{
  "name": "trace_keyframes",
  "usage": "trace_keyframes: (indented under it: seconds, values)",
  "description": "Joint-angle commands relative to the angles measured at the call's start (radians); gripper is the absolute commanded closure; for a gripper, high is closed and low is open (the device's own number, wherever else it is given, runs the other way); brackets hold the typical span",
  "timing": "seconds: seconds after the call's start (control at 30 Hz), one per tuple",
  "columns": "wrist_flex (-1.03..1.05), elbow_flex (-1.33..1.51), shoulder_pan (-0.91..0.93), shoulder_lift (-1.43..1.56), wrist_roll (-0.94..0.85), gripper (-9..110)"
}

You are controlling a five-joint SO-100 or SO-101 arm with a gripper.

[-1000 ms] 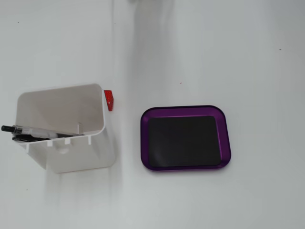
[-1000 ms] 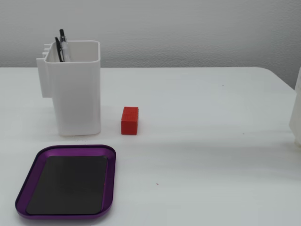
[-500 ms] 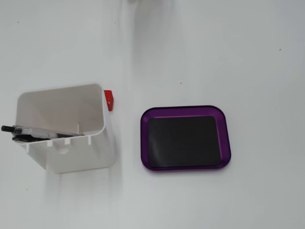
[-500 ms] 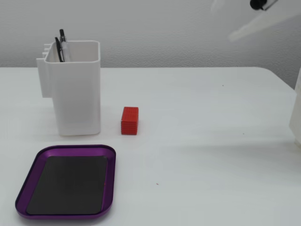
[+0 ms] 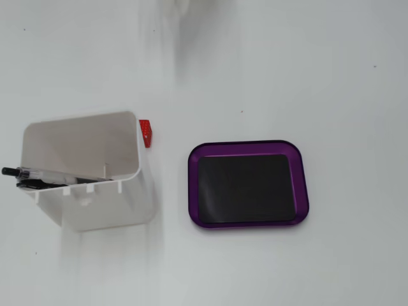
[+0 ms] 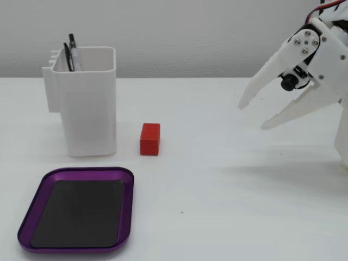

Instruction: Pick up the pen and put it in the pen holder.

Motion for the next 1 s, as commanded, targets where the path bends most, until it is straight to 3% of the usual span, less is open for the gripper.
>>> trace_keyframes:
  seconds: [0.0, 0.27, 0.4, 0.97]
  values:
    - [-0.037, 0.084, 0.003, 0.023, 0.006, 91]
    - [-0.112, 0.27, -0.006, 0.025, 0.006, 92]
    - [-0.115, 0.287, -0.008, 0.025, 0.005, 103]
    - [-0.167, 0.354, 0.002, 0.025, 0.011, 102]
